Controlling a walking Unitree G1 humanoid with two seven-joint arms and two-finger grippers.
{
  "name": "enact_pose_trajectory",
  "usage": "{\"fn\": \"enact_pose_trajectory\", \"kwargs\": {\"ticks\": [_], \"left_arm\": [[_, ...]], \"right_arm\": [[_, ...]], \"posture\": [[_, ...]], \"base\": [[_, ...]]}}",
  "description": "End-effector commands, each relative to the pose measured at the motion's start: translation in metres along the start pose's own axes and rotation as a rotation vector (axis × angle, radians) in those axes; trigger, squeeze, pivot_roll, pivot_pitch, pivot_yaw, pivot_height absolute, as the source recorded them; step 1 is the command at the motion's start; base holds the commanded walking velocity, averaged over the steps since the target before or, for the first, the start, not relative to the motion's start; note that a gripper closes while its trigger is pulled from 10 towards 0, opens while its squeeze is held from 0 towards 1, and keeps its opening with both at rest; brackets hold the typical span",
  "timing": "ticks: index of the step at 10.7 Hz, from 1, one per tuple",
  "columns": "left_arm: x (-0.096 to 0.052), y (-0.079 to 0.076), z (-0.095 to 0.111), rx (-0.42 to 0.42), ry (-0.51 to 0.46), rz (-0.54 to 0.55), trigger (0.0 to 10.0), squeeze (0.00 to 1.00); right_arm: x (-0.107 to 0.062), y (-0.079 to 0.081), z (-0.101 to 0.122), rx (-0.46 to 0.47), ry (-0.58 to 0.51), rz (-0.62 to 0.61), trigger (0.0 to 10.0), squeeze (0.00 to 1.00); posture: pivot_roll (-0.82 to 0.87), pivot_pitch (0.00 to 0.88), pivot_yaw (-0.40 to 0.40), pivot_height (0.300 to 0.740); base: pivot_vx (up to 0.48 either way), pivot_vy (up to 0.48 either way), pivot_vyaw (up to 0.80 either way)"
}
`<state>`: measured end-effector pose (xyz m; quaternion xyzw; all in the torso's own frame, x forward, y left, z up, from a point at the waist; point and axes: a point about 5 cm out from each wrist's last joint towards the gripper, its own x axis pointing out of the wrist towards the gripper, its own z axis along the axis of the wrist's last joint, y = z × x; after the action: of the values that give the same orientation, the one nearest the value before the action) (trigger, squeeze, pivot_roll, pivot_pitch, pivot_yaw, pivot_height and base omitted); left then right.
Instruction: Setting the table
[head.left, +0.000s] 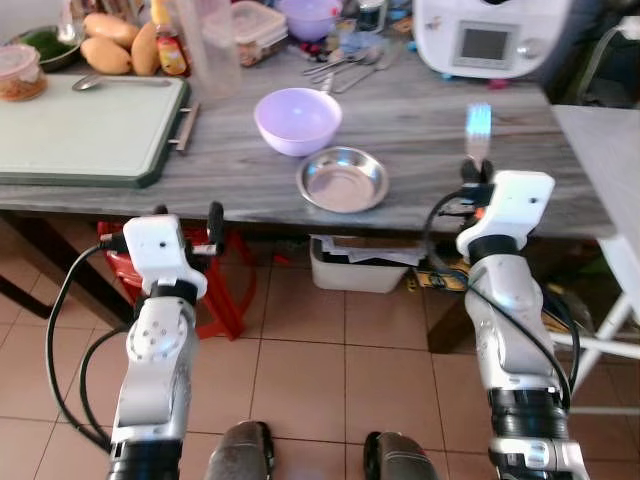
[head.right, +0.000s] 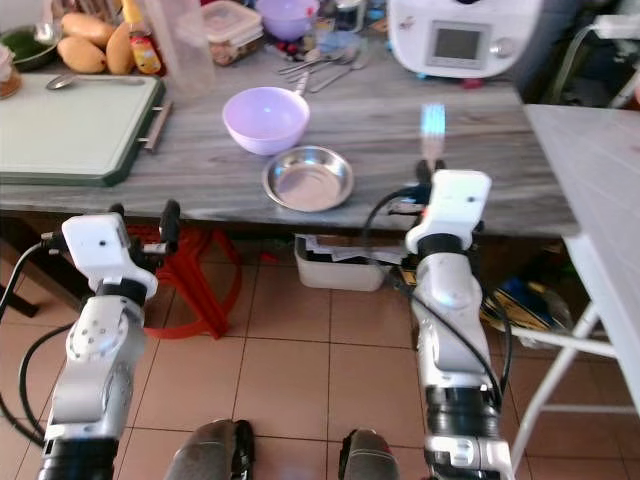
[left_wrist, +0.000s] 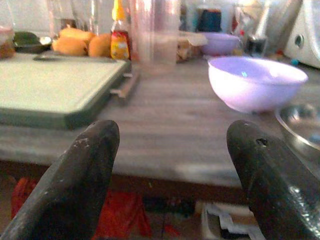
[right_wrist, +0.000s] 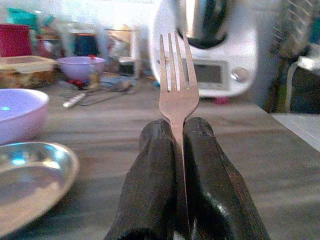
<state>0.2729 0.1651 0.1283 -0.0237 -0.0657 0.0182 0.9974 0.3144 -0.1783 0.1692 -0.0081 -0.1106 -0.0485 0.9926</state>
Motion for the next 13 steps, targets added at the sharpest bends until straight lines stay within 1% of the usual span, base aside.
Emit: {"fn": "enact_pose_trajectory", "kwargs": {"ticks": [1,3,4,6,7,9,10,11,12,13], "left_arm": [[-0.006,0.0,-0.002,0.02,0.014,-0.015,10.0,0.0],[-0.012,-0.001,-0.005,0.02,0.031,-0.028,10.0,0.0],[-0.014,-0.002,-0.005,0.023,0.035,-0.039,10.0,0.0],[-0.013,-0.001,-0.001,0.032,0.039,-0.052,10.0,0.0],[-0.016,0.0,0.001,0.039,0.047,-0.059,10.0,0.0],[-0.024,0.004,0.002,0.053,0.068,-0.065,10.0,0.0],[-0.03,0.008,0.004,0.065,0.086,-0.073,10.0,0.0],[-0.031,0.009,0.005,0.07,0.093,-0.077,10.0,0.0],[-0.034,0.01,0.007,0.077,0.107,-0.082,10.0,0.0],[-0.036,0.011,0.007,0.081,0.116,-0.086,10.0,0.0]], "right_arm": [[0.005,-0.002,0.003,0.023,0.001,-0.021,10.0,0.0],[0.009,-0.006,0.002,0.061,0.019,-0.056,10.0,0.0],[0.014,-0.013,0.002,0.097,0.034,-0.085,10.0,0.0],[0.031,-0.021,0.007,0.139,0.042,-0.106,10.0,0.0],[0.037,-0.023,0.01,0.144,0.045,-0.112,10.0,0.0],[0.048,-0.027,0.008,0.218,0.091,-0.133,10.0,0.0],[0.058,-0.022,0.003,0.292,0.151,-0.127,10.0,0.0],[0.062,-0.018,0.002,0.303,0.166,-0.115,10.0,0.0],[0.072,-0.012,0.006,0.334,0.172,-0.096,10.0,0.0],[0.077,-0.007,0.007,0.364,0.189,-0.074,10.0,0.0]], "posture": [[0.0,0.117,0.02,0.74],[0.0,0.136,0.031,0.74],[0.01,0.144,0.036,0.74],[0.02,0.182,0.05,0.74],[0.03,0.196,0.056,0.74],[0.06,0.239,0.076,0.74],[0.08,0.258,0.086,0.74],[0.09,0.267,0.091,0.74],[0.1,0.281,0.098,0.74],[0.1,0.29,0.103,0.74]], "base": [[0.0,0.0,0.0],[0.0,0.0,0.0],[0.0,0.0,0.0],[0.0,0.0,0.0],[0.0,0.0,0.0],[0.0,0.0,0.0],[0.0,0.0,0.0],[0.0,0.0,0.0],[0.0,0.0,0.0],[0.0,0.0,0.0]]}}
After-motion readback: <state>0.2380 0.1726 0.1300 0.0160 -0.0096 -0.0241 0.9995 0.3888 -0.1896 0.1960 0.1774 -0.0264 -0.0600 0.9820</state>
